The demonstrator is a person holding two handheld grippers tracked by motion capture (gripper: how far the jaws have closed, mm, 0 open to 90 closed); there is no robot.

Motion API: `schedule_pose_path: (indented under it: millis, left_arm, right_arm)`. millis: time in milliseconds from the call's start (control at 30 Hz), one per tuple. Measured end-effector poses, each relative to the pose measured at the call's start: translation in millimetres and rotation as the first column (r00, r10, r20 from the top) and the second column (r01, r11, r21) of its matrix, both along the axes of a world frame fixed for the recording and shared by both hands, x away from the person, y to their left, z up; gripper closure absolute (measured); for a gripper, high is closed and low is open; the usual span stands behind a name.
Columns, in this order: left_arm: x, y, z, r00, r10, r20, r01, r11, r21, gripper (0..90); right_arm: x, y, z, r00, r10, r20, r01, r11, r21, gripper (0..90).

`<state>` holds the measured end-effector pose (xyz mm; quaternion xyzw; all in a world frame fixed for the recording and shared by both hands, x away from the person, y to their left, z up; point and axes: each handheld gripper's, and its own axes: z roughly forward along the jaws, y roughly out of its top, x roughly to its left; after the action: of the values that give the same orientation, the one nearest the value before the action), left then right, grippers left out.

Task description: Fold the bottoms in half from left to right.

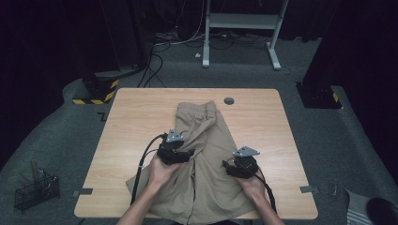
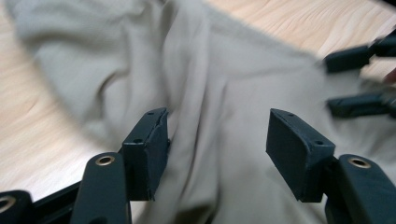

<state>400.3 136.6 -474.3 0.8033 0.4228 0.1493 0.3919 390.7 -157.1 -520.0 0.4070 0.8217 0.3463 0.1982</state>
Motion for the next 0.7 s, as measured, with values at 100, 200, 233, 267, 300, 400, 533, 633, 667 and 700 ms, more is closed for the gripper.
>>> schedule_pose_path:
  millis: [100, 200, 233, 267, 300, 400, 533, 633, 667, 700]
  left_arm:
    - [1.2, 9.3, -15.7, 0.9978, 0.034, -0.057, -0.035, 0.9992, -0.016, 45.0]
    - [8.4, 12.4, -30.5, 0.9933, 0.073, -0.089, -0.075, 0.9969, -0.023, 50.7]
    - [11.6, 12.4, -34.1, 0.9917, 0.087, -0.095, -0.090, 0.9957, -0.022, 53.2]
    - [14.8, 12.7, -37.3, 0.9906, 0.099, -0.094, -0.101, 0.9948, -0.015, 56.0]
    - [18.4, 12.9, -40.2, 0.9899, 0.109, -0.091, -0.109, 0.9940, -0.005, 58.6]
    - [28.1, 12.7, -43.3, 0.9889, 0.135, -0.063, -0.134, 0.9909, 0.010, 68.1]
    - [50.1, 12.2, -40.8, 0.9836, 0.170, -0.059, -0.167, 0.9844, 0.056, 78.1]
    - [59.9, 15.2, -28.9, 0.9790, 0.200, -0.042, -0.197, 0.9790, 0.051, 84.1]
    - [59.1, 16.5, -22.0, 0.9787, 0.203, -0.034, -0.202, 0.9791, 0.020, 84.5]
    - [56.0, 17.0, -14.5, 0.9796, 0.200, -0.019, -0.200, 0.9796, -0.017, 84.6]
  right_arm:
    - [0.5, 2.8, -2.3, 0.9999, 0.011, -0.008, -0.011, 1.000, -0.005, 35.4]
    - [4.1, 3.0, -3.4, 0.9997, 0.007, -0.022, -0.007, 1.000, 0.020, 34.8]
    - [4.7, 3.7, -3.4, 0.9997, 0.002, -0.023, -0.002, 1.000, 0.019, 34.8]
    - [6.0, 4.6, -3.5, 0.9998, 0.004, -0.019, -0.003, 1.000, 0.018, 34.8]
    - [6.9, 5.9, -3.4, 0.9998, 0.000, -0.022, 0.000, 1.000, 0.019, 34.8]
    - [11.8, 9.5, -3.5, 0.9998, -0.009, -0.020, 0.009, 1.000, 0.017, 34.8]
    - [23.4, 17.4, -3.6, 0.9992, -0.040, -0.007, 0.041, 0.999, 0.008, 34.9]
    - [35.0, 24.5, -3.6, 0.9976, -0.070, -0.004, 0.070, 0.998, 0.005, 35.0]
    - [38.3, 26.6, -3.6, 0.9969, -0.078, -0.005, 0.078, 0.997, 0.006, 34.9]
    - [41.0, 28.5, -3.7, 0.9963, -0.086, -0.004, 0.086, 0.996, 0.007, 34.9]
